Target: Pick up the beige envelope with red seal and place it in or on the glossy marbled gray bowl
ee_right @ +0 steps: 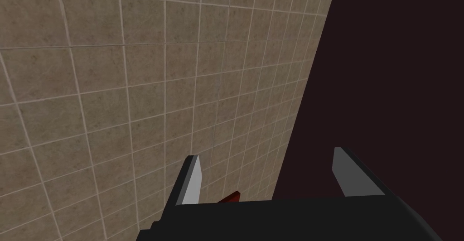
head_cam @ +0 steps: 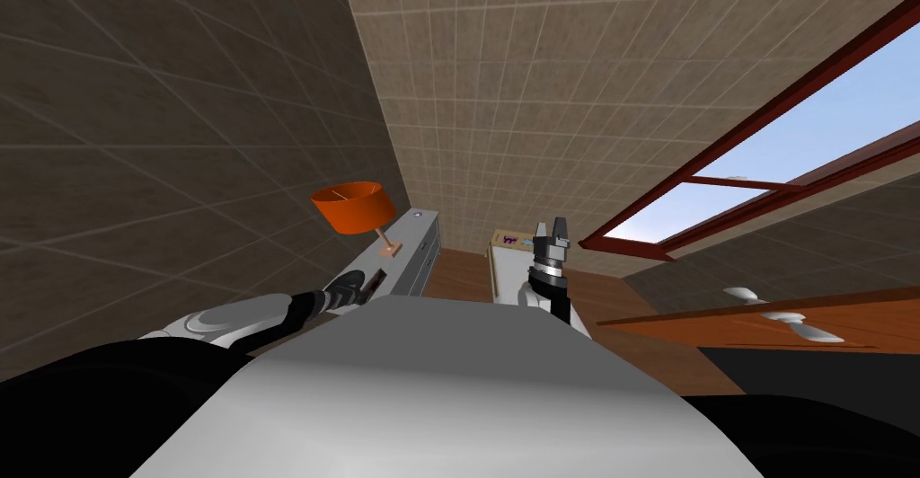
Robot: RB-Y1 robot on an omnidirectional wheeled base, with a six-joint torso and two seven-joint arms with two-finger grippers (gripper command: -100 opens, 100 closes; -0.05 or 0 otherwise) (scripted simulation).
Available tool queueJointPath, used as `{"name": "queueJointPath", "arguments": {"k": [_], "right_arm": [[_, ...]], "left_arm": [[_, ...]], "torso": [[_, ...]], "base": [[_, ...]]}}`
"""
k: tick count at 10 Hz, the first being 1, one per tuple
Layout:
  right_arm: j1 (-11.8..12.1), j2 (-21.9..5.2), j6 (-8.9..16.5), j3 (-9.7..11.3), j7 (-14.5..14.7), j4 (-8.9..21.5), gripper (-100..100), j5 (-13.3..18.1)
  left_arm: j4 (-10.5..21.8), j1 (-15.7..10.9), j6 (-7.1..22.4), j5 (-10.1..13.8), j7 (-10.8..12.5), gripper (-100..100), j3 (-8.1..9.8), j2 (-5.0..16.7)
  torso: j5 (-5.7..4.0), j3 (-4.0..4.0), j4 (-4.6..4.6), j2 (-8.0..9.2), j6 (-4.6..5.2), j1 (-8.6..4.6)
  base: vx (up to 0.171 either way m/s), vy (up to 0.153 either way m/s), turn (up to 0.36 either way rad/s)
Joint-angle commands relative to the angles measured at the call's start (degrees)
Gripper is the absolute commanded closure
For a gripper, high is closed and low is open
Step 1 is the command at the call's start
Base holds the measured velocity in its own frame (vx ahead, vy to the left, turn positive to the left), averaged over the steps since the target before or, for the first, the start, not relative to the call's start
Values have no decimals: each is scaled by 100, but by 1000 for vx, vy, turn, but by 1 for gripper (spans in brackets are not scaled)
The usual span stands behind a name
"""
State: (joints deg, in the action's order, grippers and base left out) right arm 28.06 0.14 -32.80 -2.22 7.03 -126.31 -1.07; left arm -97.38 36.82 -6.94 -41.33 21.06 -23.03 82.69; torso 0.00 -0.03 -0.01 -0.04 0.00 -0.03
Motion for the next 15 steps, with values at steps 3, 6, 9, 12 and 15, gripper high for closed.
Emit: {"name": "queueJointPath", "arguments": {"k": [3, 6, 9, 12, 15], "right_arm": [[0, 0, 0, 0, 0, 0, 0, 0], [0, 0, 0, 0, 0, 0, 0, 0], [0, 0, 0, 0, 0, 0, 0, 0], [0, 0, 0, 0, 0, 0, 0, 0], [-1, 0, 0, 0, 0, 0, 0, 0]], "left_arm": [[110, -31, -14, 1, -79, 100, -34, -132], [103, -31, -15, 4, -73, 100, -32, -133], [-24, -27, 18, -3, 19, 100, -32, 33], [-141, 24, 26, 6, 80, 100, 24, 179], [-63, -89, -235, 242, 167, 100, 63, 338]], "torso": [[-1, 0, 0, 1, -2, -1], [8, 1, -1, 3, 2, 17], [9, 0, -1, 2, 4, 21], [7, 7, 1, 15, 2, 20], [8, 3, 1, 8, 14, 21]], "base": [[17, -3, -42], [0, 0, 0], [-6, 1, 34], [-21, 6, 70], [-34, 7, -117]]}}
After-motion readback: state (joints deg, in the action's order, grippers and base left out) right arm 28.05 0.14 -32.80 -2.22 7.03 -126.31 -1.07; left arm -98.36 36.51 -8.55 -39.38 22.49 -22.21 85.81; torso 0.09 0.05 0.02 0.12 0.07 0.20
